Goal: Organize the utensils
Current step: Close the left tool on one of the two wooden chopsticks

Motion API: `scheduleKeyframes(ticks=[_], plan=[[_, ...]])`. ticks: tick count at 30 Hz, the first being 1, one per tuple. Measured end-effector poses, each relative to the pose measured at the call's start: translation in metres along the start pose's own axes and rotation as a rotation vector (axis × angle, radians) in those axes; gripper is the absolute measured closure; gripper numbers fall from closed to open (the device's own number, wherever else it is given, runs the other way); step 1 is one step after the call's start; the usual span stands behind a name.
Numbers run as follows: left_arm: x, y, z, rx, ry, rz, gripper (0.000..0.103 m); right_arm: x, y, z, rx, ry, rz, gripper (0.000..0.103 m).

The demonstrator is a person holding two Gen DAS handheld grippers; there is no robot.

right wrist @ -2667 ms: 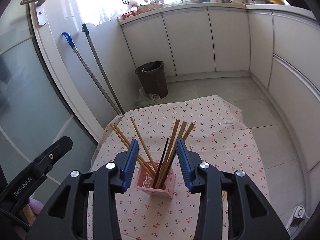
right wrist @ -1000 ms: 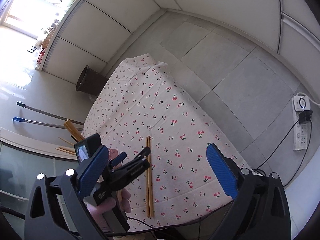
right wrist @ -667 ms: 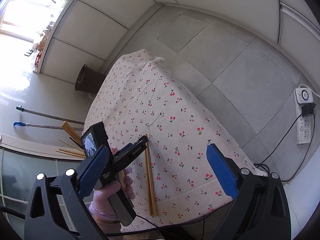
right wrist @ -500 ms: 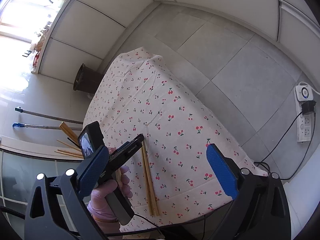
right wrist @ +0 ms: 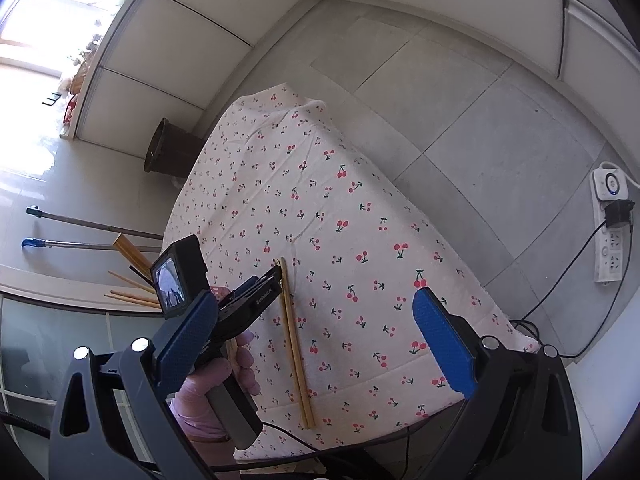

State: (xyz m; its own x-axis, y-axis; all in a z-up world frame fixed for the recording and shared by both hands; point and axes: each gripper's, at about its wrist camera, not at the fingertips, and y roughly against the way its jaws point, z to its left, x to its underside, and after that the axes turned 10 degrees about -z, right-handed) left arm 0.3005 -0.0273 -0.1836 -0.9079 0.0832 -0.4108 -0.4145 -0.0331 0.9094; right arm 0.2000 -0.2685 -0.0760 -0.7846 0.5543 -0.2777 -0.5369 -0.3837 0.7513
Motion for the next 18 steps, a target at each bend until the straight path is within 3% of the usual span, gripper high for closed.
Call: scheduleKeyframes(ticks=[5,8,10,13,18], plan=[[-0.001,-0.001,-0.013,0.043,-0.032,-0.013,0.088,0.002,-0.005,0.001,0.019,0.014,0.009,0.008],[0.001,0.000,-0.010,0.088,0.002,-0.023,0.099,0.003,-0.012,0.000,0.039,0.014,0.021,0.008],[0.008,0.000,-0.008,0.115,0.026,-0.036,0.099,0.003,-0.020,-0.002,0.060,0.012,0.035,0.008],[0.022,0.011,0.001,0.088,0.019,-0.066,0.099,0.007,-0.036,-0.002,0.089,0.017,0.064,0.008],[0.053,0.070,0.022,0.097,0.003,-0.184,0.099,0.020,-0.069,0.015,0.127,0.079,0.108,0.008]])
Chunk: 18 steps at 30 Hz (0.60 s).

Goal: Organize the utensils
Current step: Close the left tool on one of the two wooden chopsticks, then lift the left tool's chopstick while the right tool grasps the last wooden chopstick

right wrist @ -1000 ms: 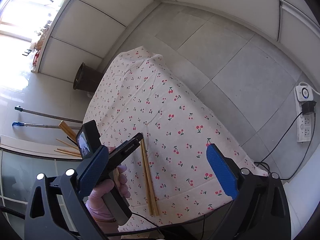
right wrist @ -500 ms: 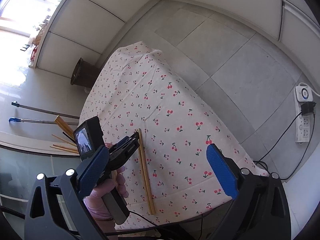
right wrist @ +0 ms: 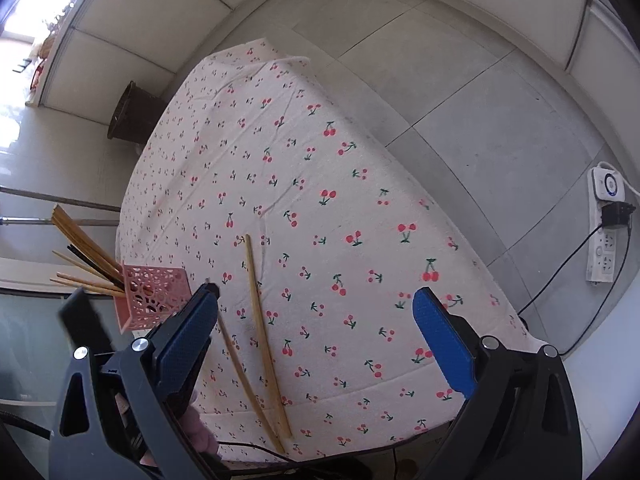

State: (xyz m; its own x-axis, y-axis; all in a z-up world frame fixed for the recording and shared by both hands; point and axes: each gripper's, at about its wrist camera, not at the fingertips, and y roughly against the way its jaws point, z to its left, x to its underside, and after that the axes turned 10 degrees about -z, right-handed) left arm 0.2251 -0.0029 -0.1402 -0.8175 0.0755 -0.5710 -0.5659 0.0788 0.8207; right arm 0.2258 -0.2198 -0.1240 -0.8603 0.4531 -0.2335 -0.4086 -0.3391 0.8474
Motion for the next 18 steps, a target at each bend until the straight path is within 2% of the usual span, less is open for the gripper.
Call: scheduleKeyframes(ticks=[6,8,11,12,13,15,16,18], plan=[[0.009,0.086,0.026,0.020,0.012,-0.157,0.099,0.013,-0.047,0.047,0.096,0.131,-0.006,0.008],[0.014,0.111,0.030,-0.005,-0.001,-0.216,0.099,0.018,-0.068,0.059,0.117,0.146,0.015,0.008],[0.018,0.137,0.036,-0.034,-0.021,-0.276,0.099,0.024,-0.088,0.073,0.173,0.190,0.000,0.009],[0.021,0.145,0.039,-0.037,-0.018,-0.295,0.099,0.026,-0.094,0.077,0.197,0.206,-0.008,0.012],[0.022,0.151,0.042,-0.040,-0.013,-0.309,0.099,0.028,-0.099,0.079,0.212,0.218,-0.012,0.021],[0.023,0.162,0.046,-0.039,-0.003,-0.338,0.099,0.033,-0.110,0.088,0.259,0.271,-0.018,0.030],[0.024,0.169,0.048,-0.038,0.004,-0.350,0.099,0.036,-0.111,0.095,0.280,0.313,-0.050,0.037],[0.026,0.182,0.055,-0.046,0.020,-0.382,0.099,0.042,-0.115,0.105,0.308,0.368,-0.077,0.039]])
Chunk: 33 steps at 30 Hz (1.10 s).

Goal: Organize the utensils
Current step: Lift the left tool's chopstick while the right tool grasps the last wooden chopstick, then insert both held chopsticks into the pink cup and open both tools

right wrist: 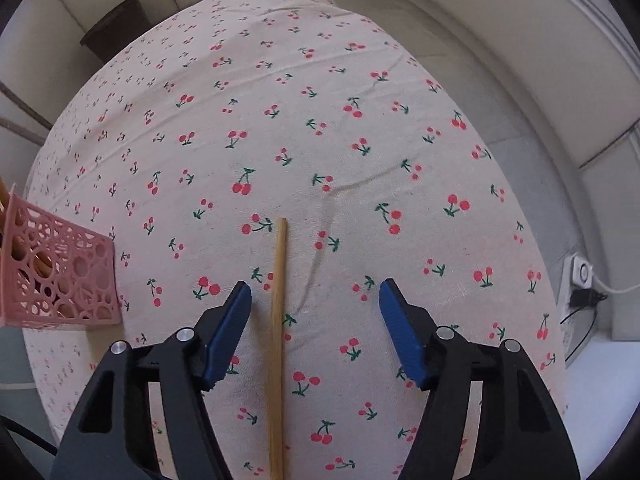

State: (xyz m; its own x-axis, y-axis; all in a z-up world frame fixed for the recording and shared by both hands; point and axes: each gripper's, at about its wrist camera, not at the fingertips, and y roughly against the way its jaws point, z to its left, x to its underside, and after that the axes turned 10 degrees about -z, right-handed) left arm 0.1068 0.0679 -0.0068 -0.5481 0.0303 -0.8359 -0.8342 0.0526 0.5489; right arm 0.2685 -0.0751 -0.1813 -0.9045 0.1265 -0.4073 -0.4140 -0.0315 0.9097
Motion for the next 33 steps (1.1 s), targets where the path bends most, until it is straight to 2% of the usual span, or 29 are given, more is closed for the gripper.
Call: scheduleKeyframes(ticks=[2,4,7,10,15,22,24,30,33], plan=[[-0.004,0.009,0.006,-0.003,0.015,-0.025,0.099,0.004,0.001,0.011,0.022,0.044,-0.035,0.054],[-0.007,0.014,0.014,-0.004,0.029,-0.038,0.099,0.006,0.005,0.018,-0.018,0.066,-0.059,0.096],[-0.008,0.018,0.024,-0.007,0.058,-0.037,0.099,0.011,0.009,0.019,-0.090,0.057,-0.034,0.097],[-0.008,0.019,0.032,-0.005,0.083,-0.036,0.099,0.022,0.023,0.018,-0.138,0.050,-0.047,0.097],[-0.011,0.032,0.040,0.007,0.112,-0.065,0.099,0.039,0.084,0.021,-0.188,0.107,-0.197,0.097],[-0.019,0.055,0.047,0.013,0.149,-0.128,0.099,0.059,0.203,0.015,-0.274,0.211,-0.498,0.097],[-0.024,0.062,0.048,0.013,0.153,-0.148,0.099,0.058,0.230,0.009,-0.312,0.212,-0.558,0.097],[-0.043,0.074,0.049,0.004,0.174,-0.200,0.099,0.039,0.298,-0.006,-0.437,0.169,-0.652,0.097],[-0.058,0.078,0.048,-0.008,0.184,-0.232,0.099,0.024,0.316,-0.012,-0.503,0.116,-0.670,0.097]])
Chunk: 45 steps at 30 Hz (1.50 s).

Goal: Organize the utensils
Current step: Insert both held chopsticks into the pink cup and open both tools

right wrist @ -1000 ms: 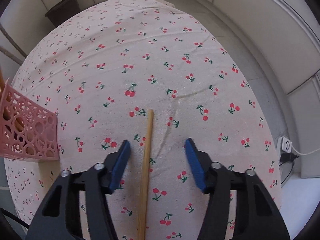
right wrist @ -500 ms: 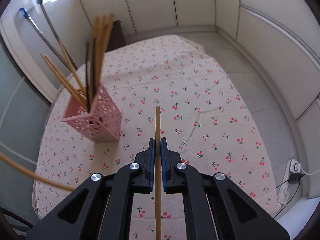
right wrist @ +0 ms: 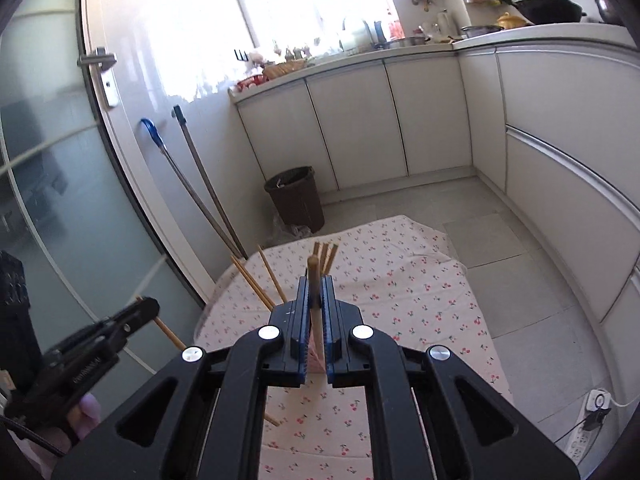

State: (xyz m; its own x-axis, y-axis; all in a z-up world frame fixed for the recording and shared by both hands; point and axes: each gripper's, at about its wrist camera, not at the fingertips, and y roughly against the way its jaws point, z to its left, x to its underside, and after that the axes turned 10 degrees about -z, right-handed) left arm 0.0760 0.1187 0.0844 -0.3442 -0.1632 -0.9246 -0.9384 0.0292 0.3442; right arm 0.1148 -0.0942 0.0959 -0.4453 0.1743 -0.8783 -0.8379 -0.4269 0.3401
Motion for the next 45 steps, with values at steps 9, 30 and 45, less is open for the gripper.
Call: scheduleKeyframes(ticks=[9,30,45], plan=[[-0.047,-0.012,-0.004,-0.033,0.024,-0.102,0.099,-0.049,-0.005,0.004,-0.058,-0.057,-0.088,0.097],[-0.050,-0.049,0.078,-0.172,0.316,-0.067,0.066,-0.048,-0.075,0.003,-0.053,-0.139,-0.044,0.097],[-0.045,-0.055,0.078,-0.186,0.321,-0.029,0.057,-0.020,-0.135,0.012,0.022,-0.150,-0.011,0.093]])
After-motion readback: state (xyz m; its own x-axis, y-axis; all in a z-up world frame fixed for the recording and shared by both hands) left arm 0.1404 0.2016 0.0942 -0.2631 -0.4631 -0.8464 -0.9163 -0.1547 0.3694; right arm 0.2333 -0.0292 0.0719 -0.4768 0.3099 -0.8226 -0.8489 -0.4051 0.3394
